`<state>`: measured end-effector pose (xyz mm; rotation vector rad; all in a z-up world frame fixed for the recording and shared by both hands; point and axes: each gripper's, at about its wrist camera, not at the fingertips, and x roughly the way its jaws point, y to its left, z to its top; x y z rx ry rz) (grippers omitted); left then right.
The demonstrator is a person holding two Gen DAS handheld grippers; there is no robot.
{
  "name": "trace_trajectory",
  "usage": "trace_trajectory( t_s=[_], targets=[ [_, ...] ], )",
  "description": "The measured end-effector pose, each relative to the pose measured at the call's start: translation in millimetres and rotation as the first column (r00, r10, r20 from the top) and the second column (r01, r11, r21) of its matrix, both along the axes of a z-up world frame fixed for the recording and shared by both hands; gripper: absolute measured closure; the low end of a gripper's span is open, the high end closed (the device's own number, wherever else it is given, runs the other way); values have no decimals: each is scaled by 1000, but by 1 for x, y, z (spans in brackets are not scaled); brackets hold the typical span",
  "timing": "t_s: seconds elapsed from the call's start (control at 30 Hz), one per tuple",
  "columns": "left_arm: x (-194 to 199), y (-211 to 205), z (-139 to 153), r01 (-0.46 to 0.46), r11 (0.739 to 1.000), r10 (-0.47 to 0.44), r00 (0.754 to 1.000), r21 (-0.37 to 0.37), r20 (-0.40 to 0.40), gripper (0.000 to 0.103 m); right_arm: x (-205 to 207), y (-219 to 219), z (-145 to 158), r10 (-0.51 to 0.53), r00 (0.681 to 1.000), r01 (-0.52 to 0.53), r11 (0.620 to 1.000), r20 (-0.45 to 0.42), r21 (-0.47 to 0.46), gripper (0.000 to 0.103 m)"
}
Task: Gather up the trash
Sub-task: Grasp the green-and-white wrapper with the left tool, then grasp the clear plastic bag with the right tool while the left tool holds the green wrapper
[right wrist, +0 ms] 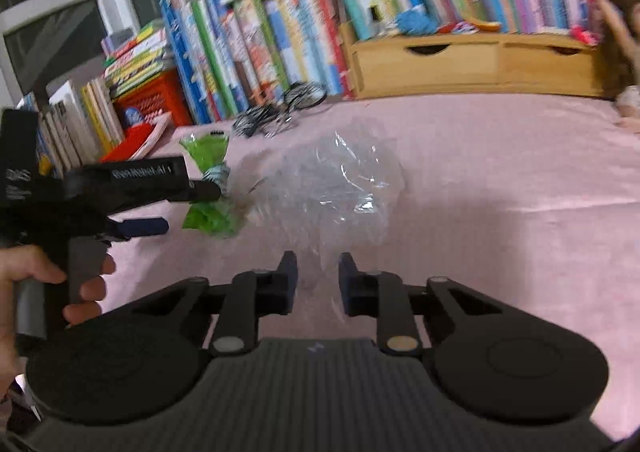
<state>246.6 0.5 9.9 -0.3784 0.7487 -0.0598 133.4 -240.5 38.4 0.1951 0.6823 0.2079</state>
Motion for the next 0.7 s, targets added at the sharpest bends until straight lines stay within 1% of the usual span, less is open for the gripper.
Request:
trace_trajectory(
  t_s=[0.07,0.1,0.13,0.17,0.2,0.3,0.43,0.57,0.7],
  targets=[
    [2,-7,-3,5,1000,-4,1000,9,-5,27,-6,-5,6,-5,1000,6,1000,30,-23,86],
    [2,-10,-4,7,1000,-7,1000,16,-3,37,-10,-6,8,-5,999,7,999,41,-35,87],
    [1,-13,-5,9,999,-9,1000,31,1,54,-12,-7,10,-3,999,5,999,47,-41,87],
    [0,-16,-5,18,999,-19,1000,38,4,63,-14,-7,12,-1,999,3,999,51,-41,87],
    [-2,-17,-5,29,999,-30,1000,32,9,74,-16,-9,12,0,999,2,999,54,-42,87],
    [-9,-17,1,28,999,-28,1000,22,-9,80,-22,-9,13,6,998,-3,999,59,-42,87],
    [-24,-11,6,43,999,-43,999,18,-18,80,-32,-9,16,20,998,-19,1000,64,-14,88],
    [-53,-5,13,67,996,-66,998,53,-10,80,-48,-7,19,40,997,-39,999,72,-4,88],
    [-89,-2,23,87,992,-89,996,96,23,80,-64,-6,21,47,996,-48,999,81,15,88]
  ],
)
